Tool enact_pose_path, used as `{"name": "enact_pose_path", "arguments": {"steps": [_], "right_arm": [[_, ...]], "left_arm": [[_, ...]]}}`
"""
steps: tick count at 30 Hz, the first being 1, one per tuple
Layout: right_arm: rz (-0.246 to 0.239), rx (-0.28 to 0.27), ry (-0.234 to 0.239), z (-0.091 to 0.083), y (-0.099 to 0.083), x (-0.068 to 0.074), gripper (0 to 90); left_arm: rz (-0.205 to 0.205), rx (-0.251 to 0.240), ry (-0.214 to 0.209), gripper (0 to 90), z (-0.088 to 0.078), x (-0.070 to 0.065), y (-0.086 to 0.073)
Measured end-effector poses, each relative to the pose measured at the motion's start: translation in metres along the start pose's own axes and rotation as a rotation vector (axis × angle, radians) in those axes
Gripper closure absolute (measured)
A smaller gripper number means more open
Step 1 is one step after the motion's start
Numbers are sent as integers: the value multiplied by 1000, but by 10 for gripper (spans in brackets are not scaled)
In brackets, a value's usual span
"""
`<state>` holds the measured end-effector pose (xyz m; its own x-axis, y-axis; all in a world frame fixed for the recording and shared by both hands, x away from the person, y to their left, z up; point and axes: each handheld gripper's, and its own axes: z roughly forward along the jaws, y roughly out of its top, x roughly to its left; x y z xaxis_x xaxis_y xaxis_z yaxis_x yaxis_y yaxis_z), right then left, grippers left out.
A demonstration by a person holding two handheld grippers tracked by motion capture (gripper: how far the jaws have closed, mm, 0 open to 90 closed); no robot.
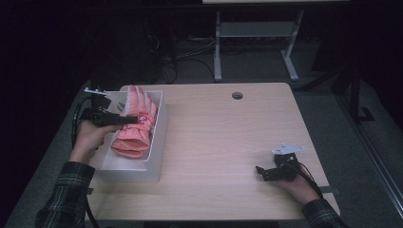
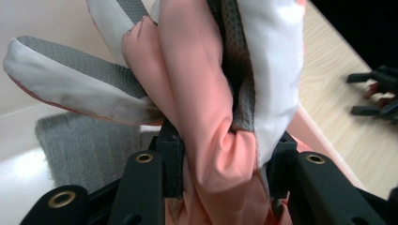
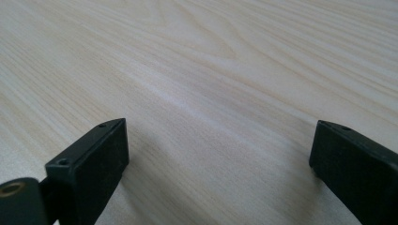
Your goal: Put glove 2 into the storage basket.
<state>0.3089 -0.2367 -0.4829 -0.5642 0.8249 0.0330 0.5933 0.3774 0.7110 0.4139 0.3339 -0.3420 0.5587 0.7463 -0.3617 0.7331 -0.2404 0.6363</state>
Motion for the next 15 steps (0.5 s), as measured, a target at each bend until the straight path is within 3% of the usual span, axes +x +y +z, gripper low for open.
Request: {"name": "enact_pose_path", "arguments": {"steps": [6, 10, 15], "right_arm": [[-4, 0, 1, 0, 0, 0, 42], [-4, -1, 1, 0, 0, 0, 42], [-6, 0, 0, 0, 0, -1, 41]], "left_arm": [[-9, 54, -11, 588, 28, 8, -8], [-1, 98, 6, 584, 43, 10, -13], [-21, 137, 3, 581, 61, 17, -22]]}}
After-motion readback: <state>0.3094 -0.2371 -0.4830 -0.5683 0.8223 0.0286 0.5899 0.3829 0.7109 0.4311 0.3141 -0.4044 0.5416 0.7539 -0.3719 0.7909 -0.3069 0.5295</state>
